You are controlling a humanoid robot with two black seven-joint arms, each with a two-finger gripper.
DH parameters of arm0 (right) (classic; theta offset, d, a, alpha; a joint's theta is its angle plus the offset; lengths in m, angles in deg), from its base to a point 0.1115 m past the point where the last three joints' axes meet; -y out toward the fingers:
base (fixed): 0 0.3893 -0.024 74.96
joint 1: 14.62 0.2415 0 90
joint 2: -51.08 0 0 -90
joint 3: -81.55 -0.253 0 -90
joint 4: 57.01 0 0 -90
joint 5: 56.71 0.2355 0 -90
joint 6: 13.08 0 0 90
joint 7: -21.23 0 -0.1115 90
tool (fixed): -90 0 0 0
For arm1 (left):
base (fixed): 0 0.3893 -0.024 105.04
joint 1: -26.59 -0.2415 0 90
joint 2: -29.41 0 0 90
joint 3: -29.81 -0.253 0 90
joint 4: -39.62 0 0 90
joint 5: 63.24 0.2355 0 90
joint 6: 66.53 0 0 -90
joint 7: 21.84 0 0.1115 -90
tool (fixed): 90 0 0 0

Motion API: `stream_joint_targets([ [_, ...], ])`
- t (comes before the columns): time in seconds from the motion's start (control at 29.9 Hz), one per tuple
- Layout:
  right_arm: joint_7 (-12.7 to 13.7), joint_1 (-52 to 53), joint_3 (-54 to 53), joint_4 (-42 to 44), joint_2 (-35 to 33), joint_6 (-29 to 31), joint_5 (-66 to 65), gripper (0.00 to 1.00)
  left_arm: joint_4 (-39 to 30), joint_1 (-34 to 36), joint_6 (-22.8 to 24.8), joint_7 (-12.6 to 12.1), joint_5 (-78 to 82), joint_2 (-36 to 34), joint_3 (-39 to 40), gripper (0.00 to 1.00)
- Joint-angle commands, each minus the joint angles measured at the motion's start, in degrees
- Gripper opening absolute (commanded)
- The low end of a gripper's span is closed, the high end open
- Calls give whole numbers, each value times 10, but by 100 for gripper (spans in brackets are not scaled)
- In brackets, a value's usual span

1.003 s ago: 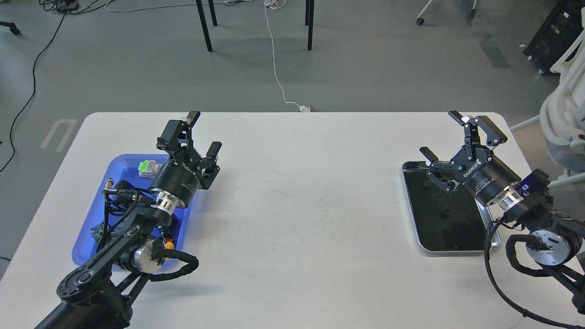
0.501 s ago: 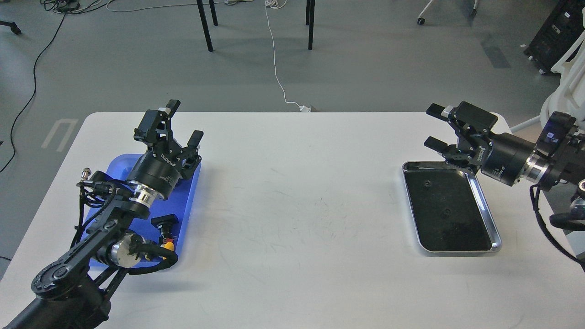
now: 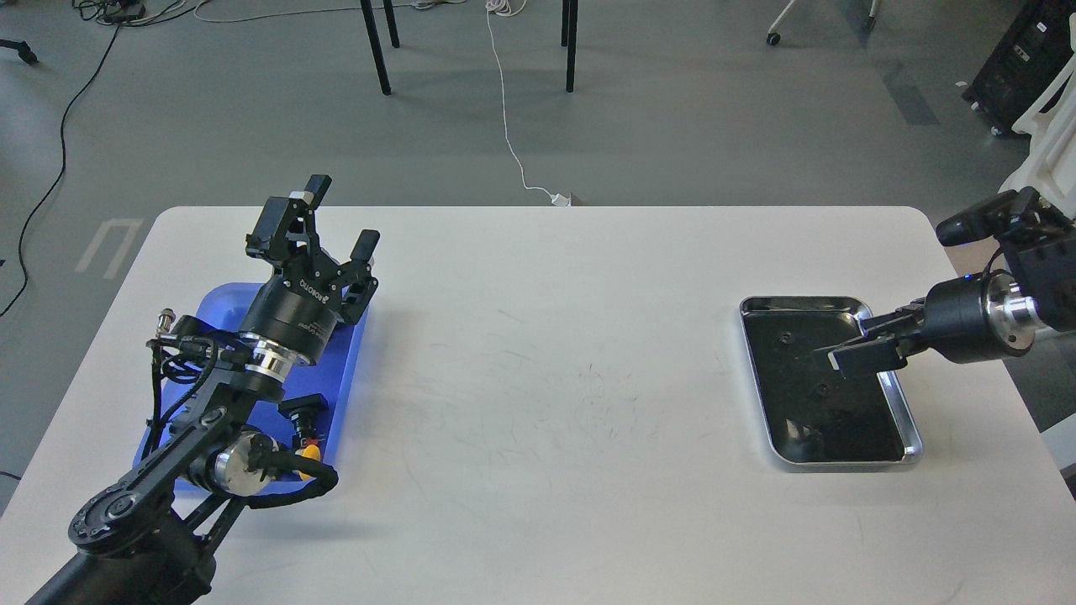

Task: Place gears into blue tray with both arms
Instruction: 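Lower the right gripper and grasp a small black part in the tray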

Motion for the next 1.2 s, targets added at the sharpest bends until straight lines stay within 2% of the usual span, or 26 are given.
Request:
stream_joint_targets([
  [0.0, 0, 7, 52, 26, 36, -37, -49, 98, 0, 0, -1, 0, 0, 8, 2, 98],
  [0.17, 0, 6, 106, 90, 96, -83, -52, 95, 0, -1, -1, 0, 1, 17, 4, 98],
  [0.33, 0, 3, 141, 119, 125, -113, -51, 92, 0, -1, -1, 0, 1, 15, 13, 98],
  [0.43, 0, -1, 148, 136, 131, -121, -48, 84, 0, -1, -1, 0, 0, 15, 17, 98],
  [0.7, 0, -12, 157, 168, 169, -121, -46, 70, 1, -1, 0, 0, 0, 16, 17, 98],
  [1.0, 0, -26, 164, 182, 184, -122, -42, 67, 1, -1, 0, 0, 0, 16, 17, 98],
  [1.07, 0, -29, 164, 184, 187, -122, -40, 63, 0, -1, 0, 0, 0, 16, 17, 98],
  [1.17, 0, -34, 164, 185, 189, -123, -28, 61, 1, -1, 0, 0, 0, 15, 18, 98],
])
